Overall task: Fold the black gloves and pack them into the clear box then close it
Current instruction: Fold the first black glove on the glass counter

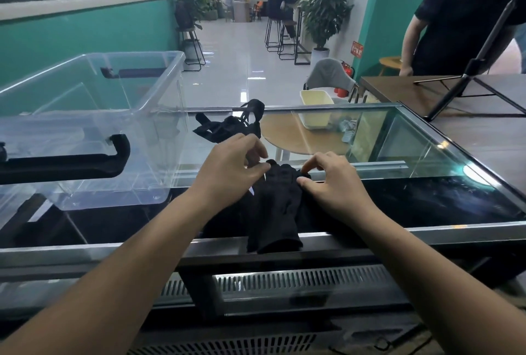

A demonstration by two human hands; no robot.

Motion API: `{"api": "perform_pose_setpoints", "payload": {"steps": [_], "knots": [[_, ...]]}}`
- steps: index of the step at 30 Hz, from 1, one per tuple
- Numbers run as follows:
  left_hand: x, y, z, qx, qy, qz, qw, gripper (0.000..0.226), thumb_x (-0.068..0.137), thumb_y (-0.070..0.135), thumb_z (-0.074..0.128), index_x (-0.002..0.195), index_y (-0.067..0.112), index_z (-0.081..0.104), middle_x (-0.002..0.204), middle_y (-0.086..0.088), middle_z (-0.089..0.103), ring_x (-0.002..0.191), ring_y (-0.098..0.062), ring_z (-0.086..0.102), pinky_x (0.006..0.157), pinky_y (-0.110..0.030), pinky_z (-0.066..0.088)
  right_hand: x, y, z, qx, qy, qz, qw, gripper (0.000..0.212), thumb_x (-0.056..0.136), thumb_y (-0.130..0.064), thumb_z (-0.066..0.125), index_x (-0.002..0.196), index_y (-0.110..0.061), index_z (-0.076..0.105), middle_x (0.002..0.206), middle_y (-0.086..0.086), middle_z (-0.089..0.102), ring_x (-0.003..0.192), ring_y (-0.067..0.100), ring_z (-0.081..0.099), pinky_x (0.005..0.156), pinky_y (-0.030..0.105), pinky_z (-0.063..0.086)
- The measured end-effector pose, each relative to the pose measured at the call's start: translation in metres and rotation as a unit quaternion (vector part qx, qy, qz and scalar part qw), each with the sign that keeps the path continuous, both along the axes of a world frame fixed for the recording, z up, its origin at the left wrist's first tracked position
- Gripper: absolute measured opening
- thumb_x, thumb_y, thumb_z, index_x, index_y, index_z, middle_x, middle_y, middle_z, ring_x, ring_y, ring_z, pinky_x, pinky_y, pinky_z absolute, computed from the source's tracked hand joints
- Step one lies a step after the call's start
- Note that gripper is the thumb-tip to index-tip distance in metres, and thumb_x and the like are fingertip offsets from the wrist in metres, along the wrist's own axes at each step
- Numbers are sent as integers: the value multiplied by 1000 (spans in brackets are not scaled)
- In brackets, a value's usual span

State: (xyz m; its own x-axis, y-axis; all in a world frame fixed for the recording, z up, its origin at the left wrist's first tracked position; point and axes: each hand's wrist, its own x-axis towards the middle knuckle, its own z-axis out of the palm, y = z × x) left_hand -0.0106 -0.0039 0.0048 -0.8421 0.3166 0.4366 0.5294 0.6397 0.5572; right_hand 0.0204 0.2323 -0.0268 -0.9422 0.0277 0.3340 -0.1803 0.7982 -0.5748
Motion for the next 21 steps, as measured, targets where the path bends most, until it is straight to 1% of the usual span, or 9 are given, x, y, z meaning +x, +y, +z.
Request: {"api": "perform_pose_setpoints", "payload": {"steps": [3, 5, 7, 10, 12, 14, 16, 19, 21], "knots": [[34, -7, 5, -6, -25, -92, 995, 15, 88, 28, 88, 95, 28, 75, 92, 9, 69, 86, -9, 65, 76, -16, 49, 0, 0, 0, 5, 1, 0, 1000, 11, 88, -28, 79, 96, -24, 73, 99, -9, 59, 113, 25, 58, 104, 50, 45], [52, -11, 4, -25, -52, -138, 989, 20, 84, 39, 91, 98, 33, 77, 99, 12, 67, 93, -10, 67, 78, -13, 47, 0, -1, 1, 11, 2, -2, 1000, 10, 89, -28, 78, 97, -23, 74, 99, -9, 59, 113, 26, 58, 104, 49, 45], [65, -17, 0, -64, -77, -165, 981, 28, 81, 50, 91, 102, 36, 78, 106, 15, 65, 100, -11, 67, 80, -15, 49, -1, -1, 1, 13, 2, -3, 1000, 9, 90, -28, 78, 97, -24, 74, 99, -10, 59, 113, 25, 58, 104, 49, 45], [75, -25, -8, -94, -100, -192, 972, 35, 79, 53, 92, 107, 38, 77, 109, 17, 62, 104, -12, 65, 85, -20, 53, -1, -1, 0, 16, 4, 1, 1000, 7, 91, -29, 77, 96, -25, 74, 91, -20, 52, 110, 22, 56, 104, 49, 44], [77, -28, -13, -81, -100, -198, 972, 31, 82, 48, 91, 107, 37, 77, 109, 17, 62, 102, -12, 66, 87, -25, 55, 0, -1, 0, 16, 5, 5, 1000, 6, 92, -29, 76, 97, -26, 74, 89, -24, 51, 105, 17, 53, 104, 49, 44], [78, -29, -16, -59, -87, -186, 977, 17, 87, 38, 89, 99, 35, 78, 105, 16, 64, 98, -13, 68, 85, -31, 56, 0, -1, 0, 16, 5, 8, 1000, 5, 93, -29, 76, 97, -27, 74, 90, -23, 53, 105, 17, 52, 104, 51, 43], [78, -29, -17, -31, -80, -173, 981, 9, 90, 28, 87, 91, 31, 79, 100, 14, 68, 93, -16, 70, 81, -27, 56, -1, -1, 0, 14, 1, 7, 1000, 5, 93, -29, 75, 97, -27, 74, 91, -21, 54, 107, 18, 53, 105, 51, 43], [78, -31, -15, -2, -68, -160, 985, 12, 94, 17, 84, 88, 24, 76, 95, 12, 68, 85, -13, 69, 75, -17, 53, 0, 0, 0, 10, 1, 6, 1000, 5, 93, -28, 75, 97, -26, 74, 90, -21, 55, 105, 18, 53, 104, 50, 44], [79, -34, -17, -8, -45, -154, 987, 14, 96, 15, 80, 90, 23, 72, 95, 12, 66, 83, -13, 67, 74, -19, 53, -1, 0, -1, 11, 2, 1, 1000, 5, 93, -28, 75, 98, -26, 74, 94, -16, 59, 108, 20, 56, 104, 51, 44]]}}
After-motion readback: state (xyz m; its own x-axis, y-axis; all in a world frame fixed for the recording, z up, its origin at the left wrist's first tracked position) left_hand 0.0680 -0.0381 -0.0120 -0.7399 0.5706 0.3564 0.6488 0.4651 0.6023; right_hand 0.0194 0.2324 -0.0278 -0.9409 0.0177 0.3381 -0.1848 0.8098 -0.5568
